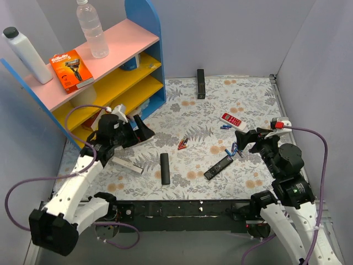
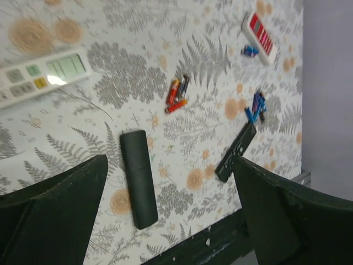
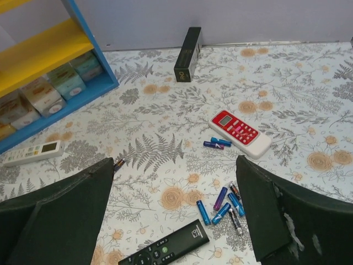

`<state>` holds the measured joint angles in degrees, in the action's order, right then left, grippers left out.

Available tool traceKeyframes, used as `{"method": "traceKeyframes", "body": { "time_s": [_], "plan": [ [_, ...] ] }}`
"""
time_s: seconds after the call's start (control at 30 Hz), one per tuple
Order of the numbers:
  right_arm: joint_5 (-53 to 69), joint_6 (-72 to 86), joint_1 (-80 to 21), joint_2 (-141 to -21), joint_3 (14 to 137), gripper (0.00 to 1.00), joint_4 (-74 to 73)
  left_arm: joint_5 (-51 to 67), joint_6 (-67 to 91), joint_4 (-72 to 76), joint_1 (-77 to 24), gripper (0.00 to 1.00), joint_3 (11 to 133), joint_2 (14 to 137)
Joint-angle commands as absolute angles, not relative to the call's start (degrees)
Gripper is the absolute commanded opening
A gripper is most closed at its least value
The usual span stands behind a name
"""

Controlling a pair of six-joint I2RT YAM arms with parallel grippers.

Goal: Load the batteries into the remote control
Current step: Pick up the remote control from the center of the board.

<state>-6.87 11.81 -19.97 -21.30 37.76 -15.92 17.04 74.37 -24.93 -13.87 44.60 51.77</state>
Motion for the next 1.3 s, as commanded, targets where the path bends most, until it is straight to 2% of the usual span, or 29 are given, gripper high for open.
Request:
{"method": "traceKeyframes", "body": {
  "time_s": [0.0, 0.13, 0.33, 0.83, 1.1, 1.27],
  "plan": [
    [-7.38, 13.62, -20.21, -23.02, 37.79, 0.98, -15.55, 6.9, 75.58, -30.13, -24.15, 0.98, 49.74, 60.52],
    [-7.21, 13.89, -20.13, -23.82, 38.06, 0.98, -17.4, -1.29, 80.15, -33.31, -32.85, 0.98, 53.61, 68.98],
    [-5.1, 13.01, -20.13, -25.31, 38.76, 0.98, -19.42, -11.06, 87.53, -38.14, -40.16, 0.98, 58.44, 78.64],
    [8.52, 11.6, -20.21, -42.44, 39.2, 0.98, -25.57, -14.76, 93.08, -41.22, -43.51, 0.98, 61.87, 95.88],
    [9.84, 16.96, -20.21, -44.12, 36.57, 0.98, -24.26, -15.55, 92.72, -42.45, -45.78, 0.76, 62.14, 98.69],
    [11.69, 18.98, -20.21, -43.16, 34.19, 0.98, -22.77, -17.05, 93.69, -46.22, -47.81, 0.7, 63.37, 101.51]
  ]
}}
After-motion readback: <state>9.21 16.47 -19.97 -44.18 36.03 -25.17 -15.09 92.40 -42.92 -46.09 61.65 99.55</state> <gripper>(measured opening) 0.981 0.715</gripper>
